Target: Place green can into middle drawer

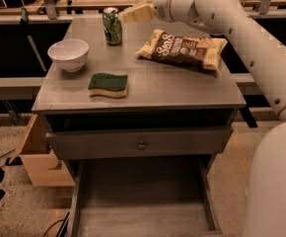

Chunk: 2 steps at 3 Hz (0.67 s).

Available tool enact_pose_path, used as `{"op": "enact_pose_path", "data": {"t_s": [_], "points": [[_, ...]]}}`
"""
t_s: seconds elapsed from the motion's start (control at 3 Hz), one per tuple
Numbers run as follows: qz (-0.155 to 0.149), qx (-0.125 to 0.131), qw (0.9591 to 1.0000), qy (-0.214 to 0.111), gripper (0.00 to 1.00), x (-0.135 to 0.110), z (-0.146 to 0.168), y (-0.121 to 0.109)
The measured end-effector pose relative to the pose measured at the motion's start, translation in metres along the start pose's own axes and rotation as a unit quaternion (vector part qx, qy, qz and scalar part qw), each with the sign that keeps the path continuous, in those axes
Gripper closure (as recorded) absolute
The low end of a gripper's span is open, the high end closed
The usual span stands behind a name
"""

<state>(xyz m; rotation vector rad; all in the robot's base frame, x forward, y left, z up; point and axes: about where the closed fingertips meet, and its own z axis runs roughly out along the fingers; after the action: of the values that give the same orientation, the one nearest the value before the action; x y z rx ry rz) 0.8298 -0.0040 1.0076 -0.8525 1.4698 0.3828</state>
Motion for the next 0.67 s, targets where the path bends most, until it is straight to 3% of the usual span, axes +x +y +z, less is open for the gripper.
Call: {"op": "enact_pose_path", "data": {"t_s": [0.67], "points": [[0.049,-0.023,0.9985,0.01,0.0,0.014,0.087,0.006]]}}
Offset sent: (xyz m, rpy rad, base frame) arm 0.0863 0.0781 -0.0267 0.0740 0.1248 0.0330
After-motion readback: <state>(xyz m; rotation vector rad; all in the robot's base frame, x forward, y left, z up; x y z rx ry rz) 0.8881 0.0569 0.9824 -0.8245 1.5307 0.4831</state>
